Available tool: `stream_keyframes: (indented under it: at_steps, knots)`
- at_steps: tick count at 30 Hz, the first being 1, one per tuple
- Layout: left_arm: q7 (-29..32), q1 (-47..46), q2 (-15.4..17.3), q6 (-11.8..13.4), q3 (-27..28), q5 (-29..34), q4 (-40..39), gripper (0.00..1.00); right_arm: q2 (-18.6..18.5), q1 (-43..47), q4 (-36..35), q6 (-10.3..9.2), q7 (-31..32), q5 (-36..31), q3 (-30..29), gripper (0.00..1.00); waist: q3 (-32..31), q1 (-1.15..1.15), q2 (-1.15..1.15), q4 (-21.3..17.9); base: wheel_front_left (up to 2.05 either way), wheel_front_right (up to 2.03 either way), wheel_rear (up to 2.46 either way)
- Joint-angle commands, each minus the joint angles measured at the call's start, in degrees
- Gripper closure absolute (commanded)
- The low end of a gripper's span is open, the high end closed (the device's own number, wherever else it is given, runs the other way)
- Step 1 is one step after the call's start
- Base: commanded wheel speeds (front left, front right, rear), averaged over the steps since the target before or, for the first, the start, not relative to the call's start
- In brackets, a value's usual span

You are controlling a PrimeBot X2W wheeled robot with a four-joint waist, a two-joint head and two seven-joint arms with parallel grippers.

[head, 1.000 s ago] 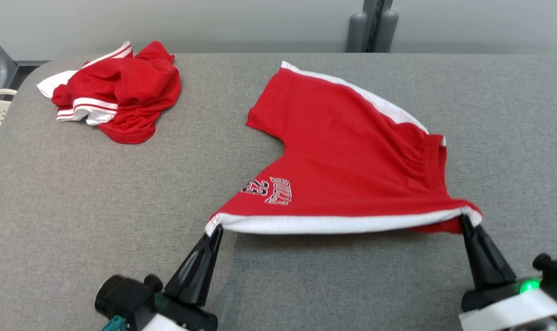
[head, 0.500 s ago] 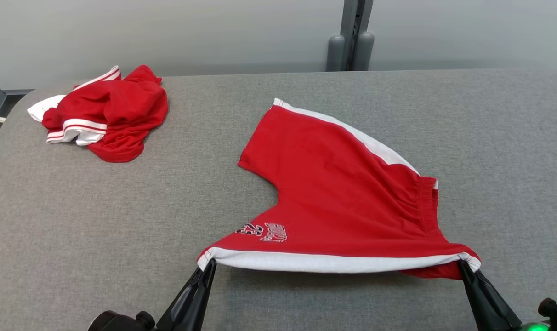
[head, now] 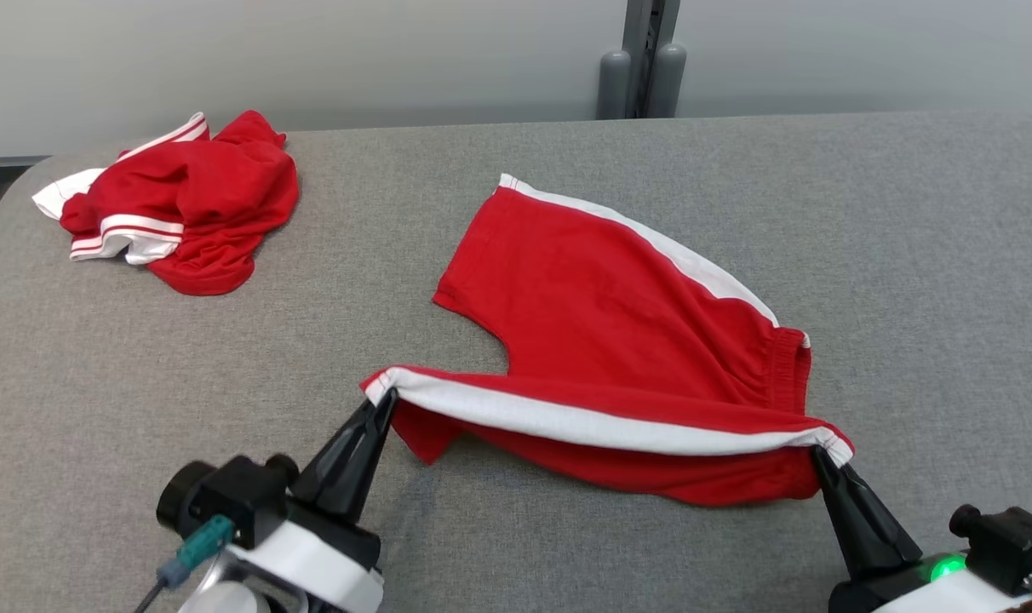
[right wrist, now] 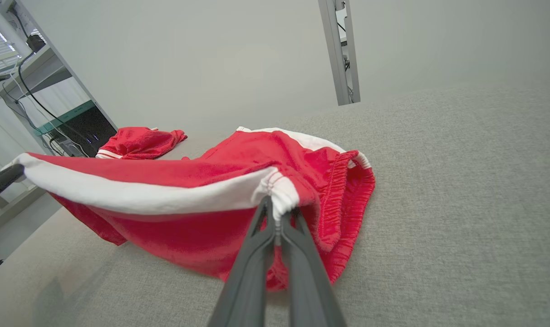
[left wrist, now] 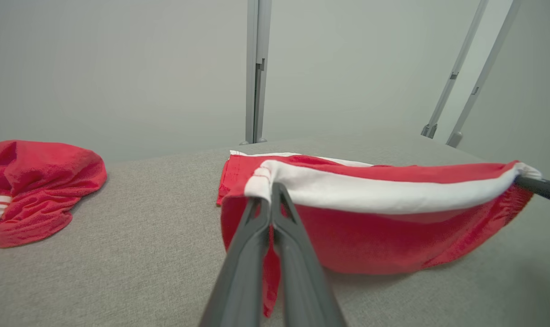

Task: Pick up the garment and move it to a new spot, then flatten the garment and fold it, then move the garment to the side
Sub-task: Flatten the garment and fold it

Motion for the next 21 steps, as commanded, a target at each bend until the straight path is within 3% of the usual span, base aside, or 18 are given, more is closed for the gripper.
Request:
stream_keyframes:
  at_steps: [1,21]
  knots:
    - [0.1,-4.7,-0.1,-0.8,-0.1,0.2,3.5,1.00,0.2,-2.0,1.2,0.01,-0.7,0.0,-0.1,1.00,0.8,0.00,0.00,-0.2,0.00,0.00,0.00]
    - [1.3,-42.2,-3.7,-2.9,-5.6,-0.4,36.3,1.00,8.7,-18.8,10.6,0.01,-2.4,-4.5,-2.5,1.00,16.2,0.00,0.00,-6.1,0.00,0.00,0.00]
